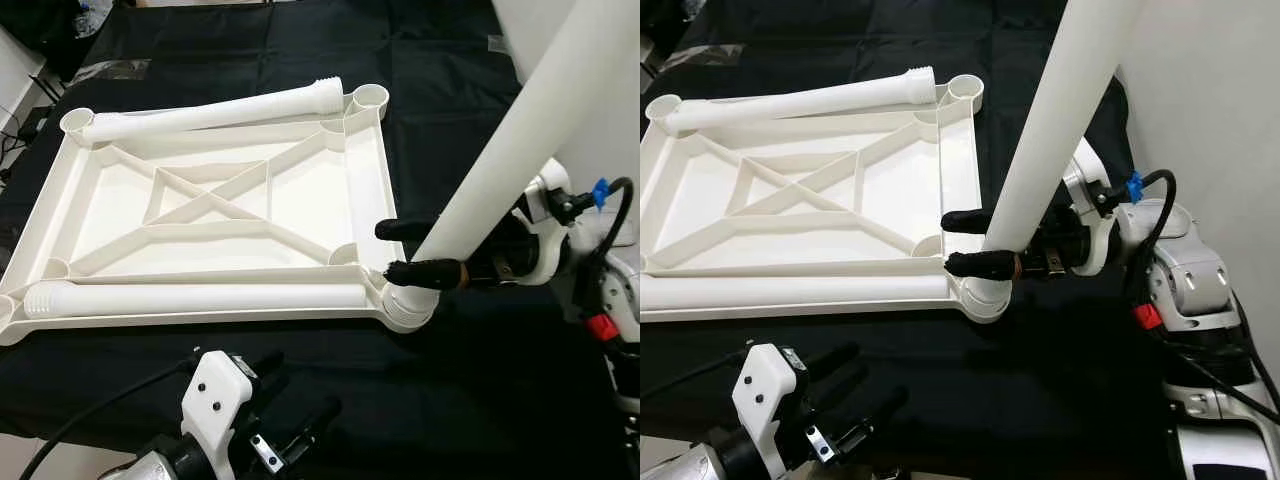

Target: Building children table

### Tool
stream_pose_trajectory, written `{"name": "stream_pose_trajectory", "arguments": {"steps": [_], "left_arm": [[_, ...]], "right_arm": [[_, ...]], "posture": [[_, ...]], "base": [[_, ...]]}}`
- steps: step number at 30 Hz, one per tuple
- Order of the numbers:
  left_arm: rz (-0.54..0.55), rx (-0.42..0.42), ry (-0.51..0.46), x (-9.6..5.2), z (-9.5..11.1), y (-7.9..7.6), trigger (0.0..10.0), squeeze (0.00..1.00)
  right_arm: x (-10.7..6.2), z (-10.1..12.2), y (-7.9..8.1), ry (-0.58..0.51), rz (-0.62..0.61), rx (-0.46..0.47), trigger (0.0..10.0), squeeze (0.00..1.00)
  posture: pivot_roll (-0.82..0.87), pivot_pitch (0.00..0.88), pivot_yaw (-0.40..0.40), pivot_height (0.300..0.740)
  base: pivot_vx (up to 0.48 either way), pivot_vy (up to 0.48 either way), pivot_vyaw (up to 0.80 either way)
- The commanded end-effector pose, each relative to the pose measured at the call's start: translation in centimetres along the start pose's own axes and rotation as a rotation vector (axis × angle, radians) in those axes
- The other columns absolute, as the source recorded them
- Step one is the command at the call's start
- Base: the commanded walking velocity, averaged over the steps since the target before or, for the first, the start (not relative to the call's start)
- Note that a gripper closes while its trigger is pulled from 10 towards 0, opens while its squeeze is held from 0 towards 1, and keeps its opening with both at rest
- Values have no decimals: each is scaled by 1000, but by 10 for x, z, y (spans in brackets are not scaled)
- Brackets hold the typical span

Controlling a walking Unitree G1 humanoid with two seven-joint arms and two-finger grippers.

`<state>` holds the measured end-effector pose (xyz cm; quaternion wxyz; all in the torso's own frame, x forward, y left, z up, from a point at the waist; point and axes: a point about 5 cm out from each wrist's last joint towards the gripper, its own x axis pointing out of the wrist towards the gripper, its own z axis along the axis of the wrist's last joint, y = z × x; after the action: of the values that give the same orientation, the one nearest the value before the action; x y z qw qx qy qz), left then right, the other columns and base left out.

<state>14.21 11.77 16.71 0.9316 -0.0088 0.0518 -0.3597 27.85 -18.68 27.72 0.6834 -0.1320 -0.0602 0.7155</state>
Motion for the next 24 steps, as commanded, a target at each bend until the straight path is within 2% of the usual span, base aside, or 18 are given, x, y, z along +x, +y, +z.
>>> {"name": "stream_pose_trajectory", "arguments": {"steps": [1,9,14,24], "left_arm": [[-19,3,24,-3,0,-2,10000,0],[-18,3,23,-3,0,-1,10000,0],[-17,2,20,-2,0,-1,10000,0],[-20,-3,18,-2,0,-1,10000,0]], "right_arm": [[3,-6,6,44,84,25,10000,0],[7,-1,8,88,143,0,10000,0],[14,2,9,101,162,-17,10000,0],[24,-5,17,106,190,18,10000,0]], "posture": [[63,324,62,740],[58,327,58,740],[54,328,56,740],[43,328,51,740]], "base": [[0,0,0],[0,0,0],[0,0,0],[0,0,0]]}}
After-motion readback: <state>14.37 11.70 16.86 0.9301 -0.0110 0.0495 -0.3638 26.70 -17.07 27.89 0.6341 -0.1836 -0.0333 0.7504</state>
